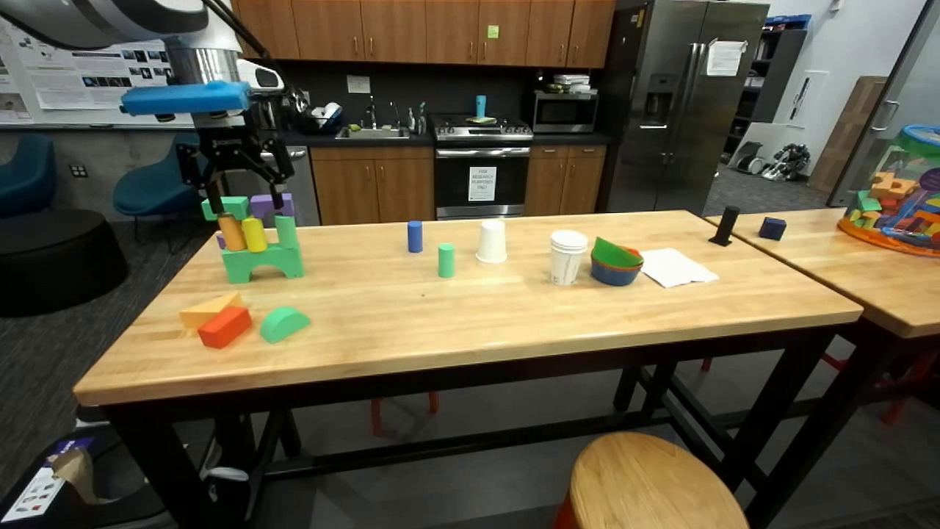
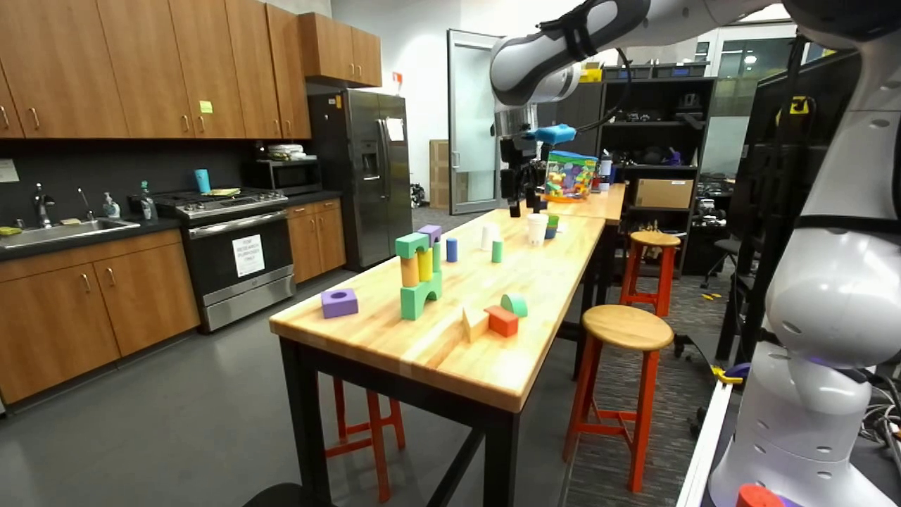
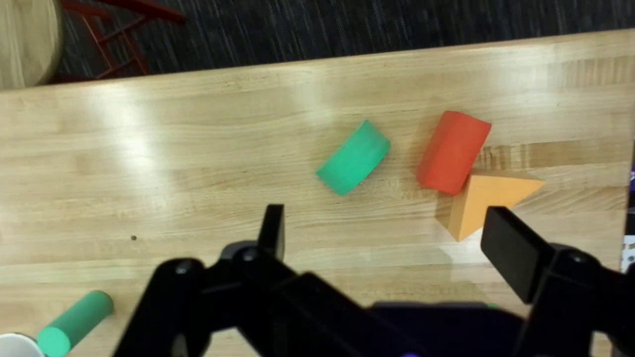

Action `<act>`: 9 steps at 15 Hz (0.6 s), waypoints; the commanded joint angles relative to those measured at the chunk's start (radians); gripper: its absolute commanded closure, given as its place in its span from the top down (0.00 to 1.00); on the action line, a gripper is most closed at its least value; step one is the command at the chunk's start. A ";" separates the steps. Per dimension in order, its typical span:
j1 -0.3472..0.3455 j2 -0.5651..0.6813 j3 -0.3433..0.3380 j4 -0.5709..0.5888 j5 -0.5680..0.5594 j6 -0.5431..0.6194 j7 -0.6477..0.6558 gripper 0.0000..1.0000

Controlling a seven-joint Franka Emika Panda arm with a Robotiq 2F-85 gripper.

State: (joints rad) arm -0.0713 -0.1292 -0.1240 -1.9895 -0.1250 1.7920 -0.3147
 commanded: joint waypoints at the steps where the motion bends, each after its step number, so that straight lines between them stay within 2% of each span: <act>1: 0.003 -0.024 -0.006 -0.009 -0.011 -0.026 -0.204 1.00; 2: -0.003 -0.004 -0.004 0.002 0.003 -0.010 -0.119 1.00; 6: 0.000 -0.005 -0.005 0.000 0.001 -0.015 -0.185 1.00; 9: 0.005 -0.025 -0.014 -0.028 0.112 0.034 -0.211 1.00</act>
State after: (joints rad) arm -0.0701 -0.1333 -0.1314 -1.9931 -0.0996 1.7830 -0.4996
